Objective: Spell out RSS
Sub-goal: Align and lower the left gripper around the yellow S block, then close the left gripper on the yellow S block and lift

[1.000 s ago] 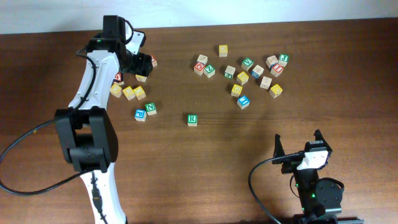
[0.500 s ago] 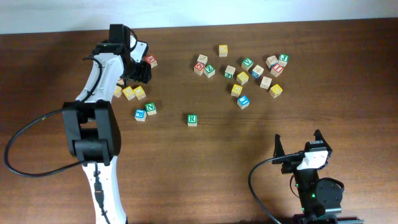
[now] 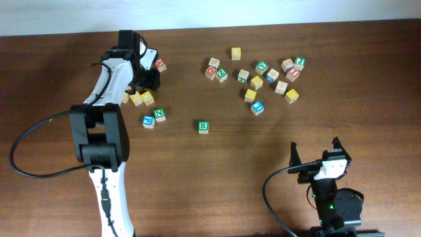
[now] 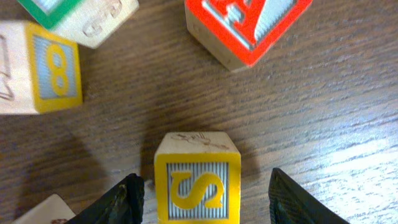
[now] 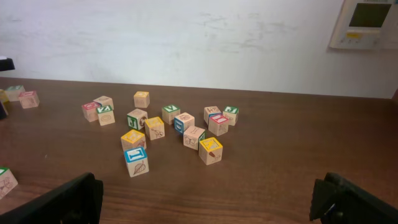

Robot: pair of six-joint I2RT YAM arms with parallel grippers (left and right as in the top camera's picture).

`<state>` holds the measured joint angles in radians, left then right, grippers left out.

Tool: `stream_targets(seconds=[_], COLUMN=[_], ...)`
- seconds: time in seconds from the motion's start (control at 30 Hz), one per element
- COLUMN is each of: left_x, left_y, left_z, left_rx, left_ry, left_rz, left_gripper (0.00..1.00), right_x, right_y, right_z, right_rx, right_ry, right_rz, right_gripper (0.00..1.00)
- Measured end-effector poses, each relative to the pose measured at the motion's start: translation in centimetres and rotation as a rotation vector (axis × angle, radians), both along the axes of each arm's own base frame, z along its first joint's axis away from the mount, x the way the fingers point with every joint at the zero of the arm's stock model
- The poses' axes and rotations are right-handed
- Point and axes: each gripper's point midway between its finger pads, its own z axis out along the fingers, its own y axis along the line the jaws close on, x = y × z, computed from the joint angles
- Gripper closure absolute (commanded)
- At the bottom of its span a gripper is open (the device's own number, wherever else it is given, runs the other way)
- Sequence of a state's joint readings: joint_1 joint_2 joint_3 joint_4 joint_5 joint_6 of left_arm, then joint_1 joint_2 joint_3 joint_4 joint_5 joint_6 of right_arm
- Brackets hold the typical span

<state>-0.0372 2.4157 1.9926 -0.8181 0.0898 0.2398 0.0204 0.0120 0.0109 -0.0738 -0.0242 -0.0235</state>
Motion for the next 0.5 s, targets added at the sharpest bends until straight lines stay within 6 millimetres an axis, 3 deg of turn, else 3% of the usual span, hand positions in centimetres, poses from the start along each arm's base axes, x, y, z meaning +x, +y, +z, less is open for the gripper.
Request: stream_targets(seconds=[0.23,0.5], left_x=[0.53,0.77], left_y=[-0.02,-0.02], left_z=[0.19,0.28], left_rx=[-0.001,-0.001], left_ry=[-0.023,-0.033], left_rz=[0.000,0.000], left_gripper=[0.52,0.65], right_x=[0.00,0.00], right_y=[0.00,0.00], right_z=[0.00,0.00], right_rx=[0.000,0.000], right_ry=[0.000,0.000], right_rz=[0.000,0.000], right_gripper=[0.02,0.02])
